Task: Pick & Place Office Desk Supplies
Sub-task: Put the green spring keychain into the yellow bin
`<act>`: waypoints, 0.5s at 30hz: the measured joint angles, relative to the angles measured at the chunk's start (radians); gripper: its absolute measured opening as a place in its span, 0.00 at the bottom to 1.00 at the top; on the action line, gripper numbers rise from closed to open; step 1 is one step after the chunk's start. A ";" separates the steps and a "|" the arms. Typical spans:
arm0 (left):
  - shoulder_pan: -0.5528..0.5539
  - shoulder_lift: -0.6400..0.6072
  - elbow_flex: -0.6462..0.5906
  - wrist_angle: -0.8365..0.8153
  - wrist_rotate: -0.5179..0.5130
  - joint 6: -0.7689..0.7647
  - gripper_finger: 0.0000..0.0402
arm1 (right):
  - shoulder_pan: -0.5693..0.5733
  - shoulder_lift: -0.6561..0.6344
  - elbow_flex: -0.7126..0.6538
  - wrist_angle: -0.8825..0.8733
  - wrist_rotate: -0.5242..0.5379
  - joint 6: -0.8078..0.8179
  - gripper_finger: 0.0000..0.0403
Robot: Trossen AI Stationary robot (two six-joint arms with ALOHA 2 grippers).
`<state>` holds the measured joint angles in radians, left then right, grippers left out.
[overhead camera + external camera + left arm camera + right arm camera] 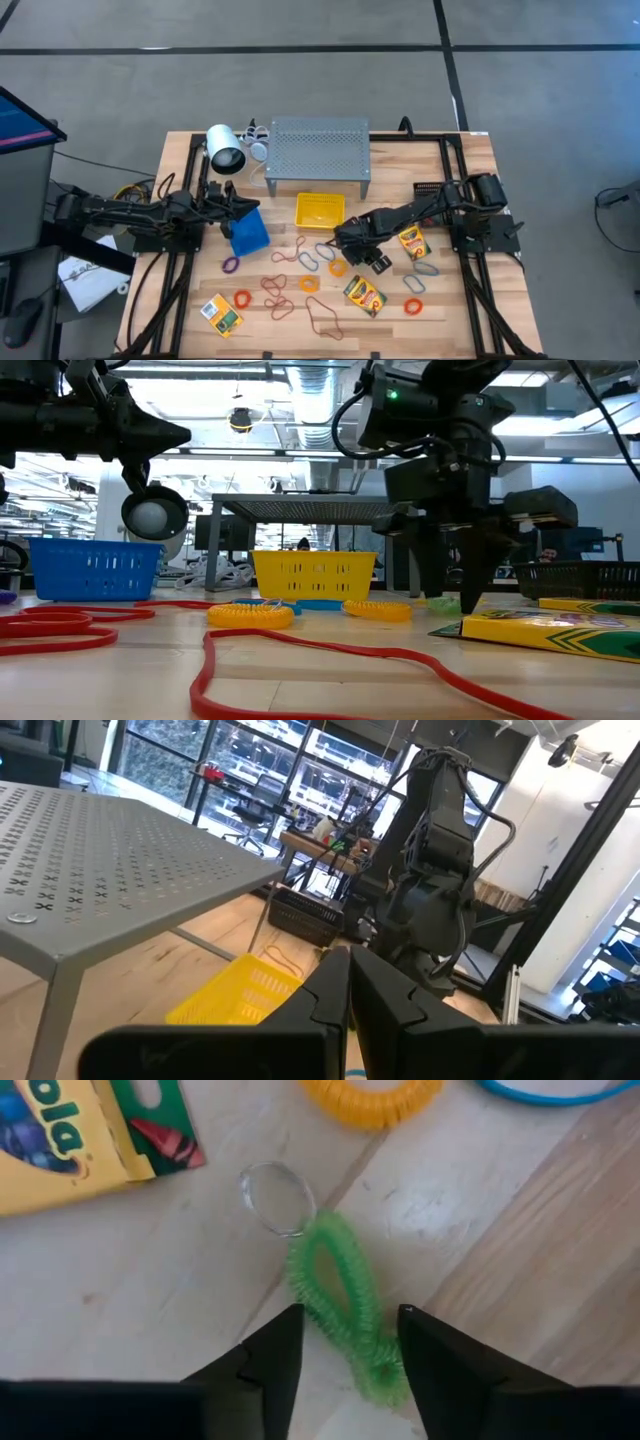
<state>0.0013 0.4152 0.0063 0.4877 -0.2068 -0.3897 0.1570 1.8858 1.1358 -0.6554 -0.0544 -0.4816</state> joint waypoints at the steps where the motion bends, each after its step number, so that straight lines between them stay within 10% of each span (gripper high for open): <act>1: 0.000 0.000 0.000 0.000 0.000 0.000 0.02 | 0.000 0.000 0.000 0.001 0.000 0.000 0.35; 9: 0.000 0.000 0.000 0.000 -0.002 0.000 0.02 | 0.000 0.000 0.000 0.012 0.002 0.012 0.05; 15: 0.000 0.000 0.000 0.000 -0.002 0.000 0.02 | -0.002 0.000 0.000 0.009 0.003 0.059 0.02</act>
<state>0.0013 0.4152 0.0063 0.4879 -0.2092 -0.3897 0.1547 1.8858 1.1355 -0.6463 -0.0517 -0.4225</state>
